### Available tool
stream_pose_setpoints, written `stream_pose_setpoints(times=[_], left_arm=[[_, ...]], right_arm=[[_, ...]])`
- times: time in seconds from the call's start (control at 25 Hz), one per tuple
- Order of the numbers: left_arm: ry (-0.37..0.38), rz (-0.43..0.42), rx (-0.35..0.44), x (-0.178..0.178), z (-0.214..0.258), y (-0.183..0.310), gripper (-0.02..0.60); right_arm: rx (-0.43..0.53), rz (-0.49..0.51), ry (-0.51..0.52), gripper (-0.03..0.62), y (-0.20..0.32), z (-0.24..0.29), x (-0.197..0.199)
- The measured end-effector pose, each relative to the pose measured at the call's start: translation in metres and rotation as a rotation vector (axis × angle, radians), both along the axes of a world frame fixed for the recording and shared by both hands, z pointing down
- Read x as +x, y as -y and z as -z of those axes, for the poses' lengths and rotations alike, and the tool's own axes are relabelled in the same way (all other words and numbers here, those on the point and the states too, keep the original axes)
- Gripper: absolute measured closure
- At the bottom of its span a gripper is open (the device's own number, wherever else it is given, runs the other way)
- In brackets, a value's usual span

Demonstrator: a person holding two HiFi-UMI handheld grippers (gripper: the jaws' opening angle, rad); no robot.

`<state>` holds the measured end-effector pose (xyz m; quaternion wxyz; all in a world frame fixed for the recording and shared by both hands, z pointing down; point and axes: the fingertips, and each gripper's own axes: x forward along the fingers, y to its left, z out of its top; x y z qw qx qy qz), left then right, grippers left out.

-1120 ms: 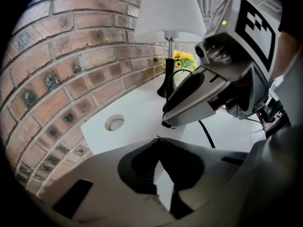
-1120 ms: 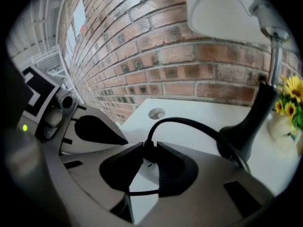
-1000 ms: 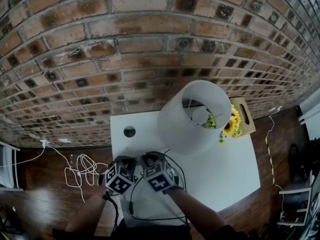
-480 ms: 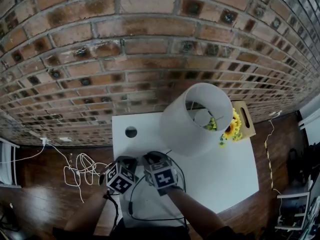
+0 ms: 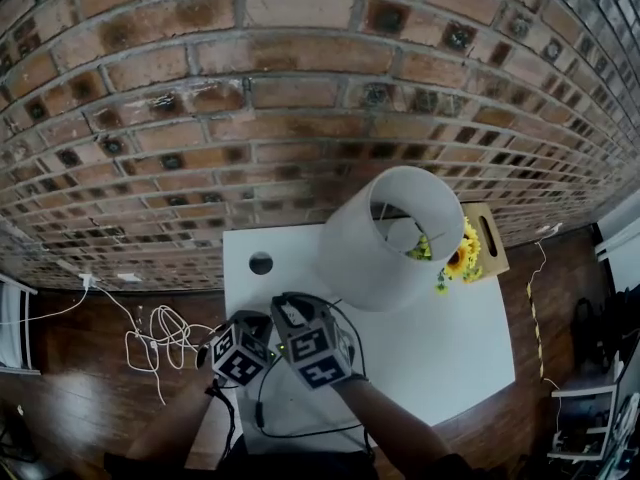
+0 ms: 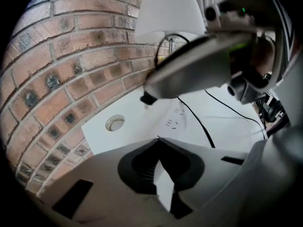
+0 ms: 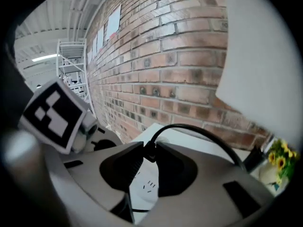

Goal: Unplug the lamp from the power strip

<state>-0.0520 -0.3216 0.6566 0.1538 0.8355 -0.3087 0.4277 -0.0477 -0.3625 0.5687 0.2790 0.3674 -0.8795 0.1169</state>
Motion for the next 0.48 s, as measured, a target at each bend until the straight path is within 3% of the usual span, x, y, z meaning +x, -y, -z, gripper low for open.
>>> stream_pose_setpoints(times=[0.48], left_arm=[[-0.007, 0.03, 0.012, 0.0, -0.001, 0.0, 0.565]], right_arm=[[-0.007, 0.035, 0.019, 0.507, -0.004, 0.023, -0.008]])
